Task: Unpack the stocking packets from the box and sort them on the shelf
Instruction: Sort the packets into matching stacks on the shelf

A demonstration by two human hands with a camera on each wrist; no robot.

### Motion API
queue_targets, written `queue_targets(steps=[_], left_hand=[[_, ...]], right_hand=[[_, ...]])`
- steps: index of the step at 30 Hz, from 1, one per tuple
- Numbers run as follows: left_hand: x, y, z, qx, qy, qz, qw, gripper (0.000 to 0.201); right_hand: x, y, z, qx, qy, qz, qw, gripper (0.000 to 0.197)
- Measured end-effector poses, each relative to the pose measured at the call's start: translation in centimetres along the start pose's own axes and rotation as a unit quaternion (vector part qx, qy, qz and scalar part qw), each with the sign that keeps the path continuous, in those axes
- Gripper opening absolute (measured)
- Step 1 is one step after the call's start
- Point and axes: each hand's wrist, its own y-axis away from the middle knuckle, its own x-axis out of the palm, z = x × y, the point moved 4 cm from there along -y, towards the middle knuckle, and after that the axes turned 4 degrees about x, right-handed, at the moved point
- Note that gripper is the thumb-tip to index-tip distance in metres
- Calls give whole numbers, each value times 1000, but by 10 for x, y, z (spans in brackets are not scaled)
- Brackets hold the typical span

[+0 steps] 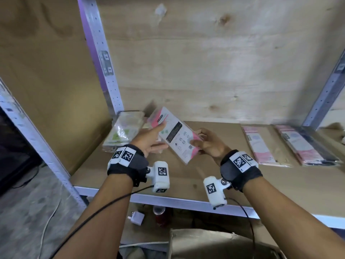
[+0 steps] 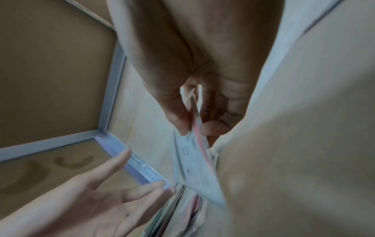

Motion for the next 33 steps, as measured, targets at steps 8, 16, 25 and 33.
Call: queue_targets(steps=[8, 16, 25, 33], left_hand=[[65, -7, 0, 1, 174, 51, 983, 49], [109, -17, 18, 33, 224, 78, 971, 38], [107, -31, 15, 90, 195, -41, 976, 37], [94, -39, 26, 81, 0, -82, 993, 10]], right_hand=[[-54, 53, 11, -161, 347, -4, 924, 43], [-124, 53, -19, -47, 6, -163, 986, 63], [-150, 45, -43, 14, -205, -41, 978, 35], [-185, 51, -54, 23, -108, -94, 989, 26]])
